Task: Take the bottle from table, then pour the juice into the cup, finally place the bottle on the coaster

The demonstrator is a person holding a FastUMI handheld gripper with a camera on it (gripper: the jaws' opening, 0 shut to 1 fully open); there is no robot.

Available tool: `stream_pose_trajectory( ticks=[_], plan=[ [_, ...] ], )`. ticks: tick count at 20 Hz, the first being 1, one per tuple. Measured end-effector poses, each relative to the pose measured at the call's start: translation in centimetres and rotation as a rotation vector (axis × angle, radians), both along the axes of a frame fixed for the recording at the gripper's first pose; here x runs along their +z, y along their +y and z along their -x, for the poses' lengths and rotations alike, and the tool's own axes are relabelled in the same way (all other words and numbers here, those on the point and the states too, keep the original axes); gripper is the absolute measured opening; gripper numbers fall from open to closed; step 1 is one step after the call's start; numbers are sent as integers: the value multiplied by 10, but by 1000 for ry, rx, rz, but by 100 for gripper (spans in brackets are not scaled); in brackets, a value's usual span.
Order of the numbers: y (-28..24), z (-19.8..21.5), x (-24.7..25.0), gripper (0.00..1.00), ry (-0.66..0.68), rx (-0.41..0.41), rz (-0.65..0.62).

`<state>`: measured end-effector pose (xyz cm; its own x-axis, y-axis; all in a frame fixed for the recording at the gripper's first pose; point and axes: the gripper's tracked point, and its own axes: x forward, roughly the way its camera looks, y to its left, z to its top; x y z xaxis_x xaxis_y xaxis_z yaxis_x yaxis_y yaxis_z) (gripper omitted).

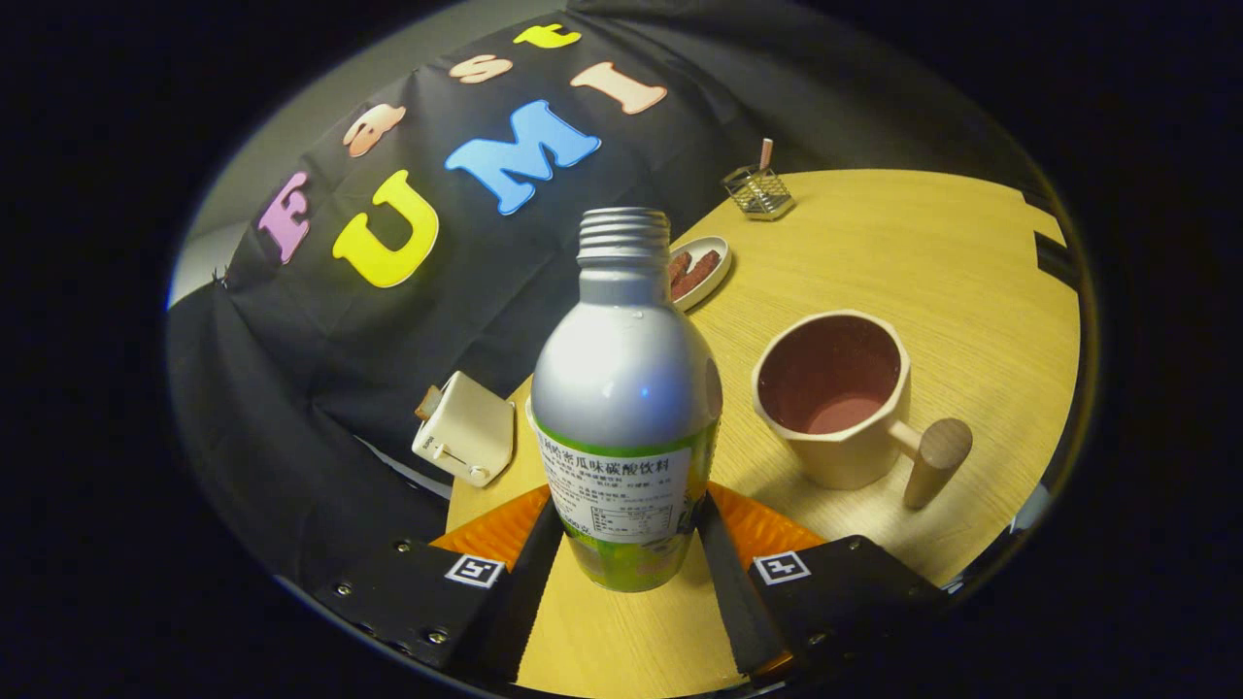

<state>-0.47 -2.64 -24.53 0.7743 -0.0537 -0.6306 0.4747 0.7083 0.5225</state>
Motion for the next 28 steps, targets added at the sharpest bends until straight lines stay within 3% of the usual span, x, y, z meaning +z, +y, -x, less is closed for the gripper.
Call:
stream_pose_trajectory(
  ticks=[9,28],
  plan=[
    [-8,-42,7,78,-21,64,210],
    [-31,-130,-27,78,-15,105,448]
  ],
)
